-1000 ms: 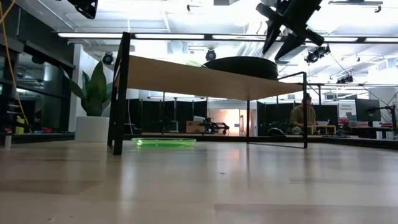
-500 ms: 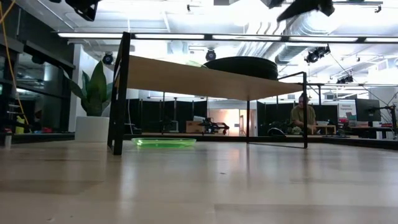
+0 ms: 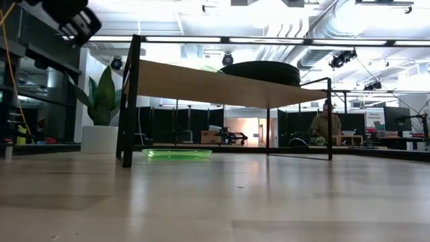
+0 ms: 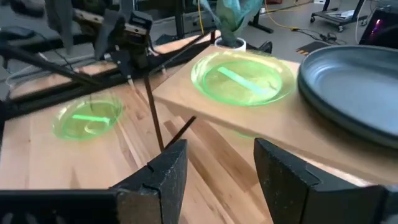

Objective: Place and stack plates onto a shelf
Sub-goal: Stack the bottom green plate on top of the green plate on the shelf

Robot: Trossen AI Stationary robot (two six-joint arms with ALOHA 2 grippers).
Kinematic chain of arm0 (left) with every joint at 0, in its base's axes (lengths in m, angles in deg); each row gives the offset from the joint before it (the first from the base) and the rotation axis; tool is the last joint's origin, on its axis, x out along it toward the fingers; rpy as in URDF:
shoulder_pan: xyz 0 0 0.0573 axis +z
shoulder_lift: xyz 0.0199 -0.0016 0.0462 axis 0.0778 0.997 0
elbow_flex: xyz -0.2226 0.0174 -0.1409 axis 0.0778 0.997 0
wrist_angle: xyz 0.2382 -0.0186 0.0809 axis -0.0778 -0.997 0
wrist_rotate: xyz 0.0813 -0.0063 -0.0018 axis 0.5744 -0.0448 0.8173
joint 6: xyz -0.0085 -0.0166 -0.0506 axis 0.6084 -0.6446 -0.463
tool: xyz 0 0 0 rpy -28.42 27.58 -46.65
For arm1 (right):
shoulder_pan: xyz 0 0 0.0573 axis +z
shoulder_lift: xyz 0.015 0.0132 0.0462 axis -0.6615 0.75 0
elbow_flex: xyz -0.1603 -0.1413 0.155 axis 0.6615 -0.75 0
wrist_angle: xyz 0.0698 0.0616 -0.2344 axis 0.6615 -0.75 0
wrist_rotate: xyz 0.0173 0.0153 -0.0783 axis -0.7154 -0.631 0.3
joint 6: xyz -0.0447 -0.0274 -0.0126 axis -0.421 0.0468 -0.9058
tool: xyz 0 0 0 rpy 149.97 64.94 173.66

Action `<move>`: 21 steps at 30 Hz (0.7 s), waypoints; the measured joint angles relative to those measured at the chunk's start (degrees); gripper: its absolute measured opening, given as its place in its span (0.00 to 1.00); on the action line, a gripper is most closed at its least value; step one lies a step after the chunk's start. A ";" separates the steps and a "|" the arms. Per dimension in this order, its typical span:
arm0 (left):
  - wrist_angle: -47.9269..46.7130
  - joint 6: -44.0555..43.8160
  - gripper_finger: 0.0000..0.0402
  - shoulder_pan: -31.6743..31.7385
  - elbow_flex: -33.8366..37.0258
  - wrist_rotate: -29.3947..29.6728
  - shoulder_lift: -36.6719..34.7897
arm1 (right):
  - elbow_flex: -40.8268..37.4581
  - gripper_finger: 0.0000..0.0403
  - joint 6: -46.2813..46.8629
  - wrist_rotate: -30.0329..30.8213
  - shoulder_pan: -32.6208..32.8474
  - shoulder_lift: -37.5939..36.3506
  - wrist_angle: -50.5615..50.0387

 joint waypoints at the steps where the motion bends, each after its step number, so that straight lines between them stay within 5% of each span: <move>1: 0.33 -2.62 0.33 -0.71 0.00 -0.64 0.97 | 0.00 0.42 0.18 -0.02 -0.02 0.88 0.18; 8: -2.78 -13.53 0.33 -11.60 -5.32 1.40 11.47 | 0.00 0.42 0.43 -0.01 -1.25 2.84 1.18; 16: -41.00 -35.72 0.33 -22.91 -23.74 12.27 33.29 | 0.00 0.42 0.25 0.49 -1.62 2.33 2.58; 21: -47.04 -45.43 0.33 -24.47 -30.39 11.17 46.11 | 0.00 0.42 0.39 0.38 -1.62 2.33 2.87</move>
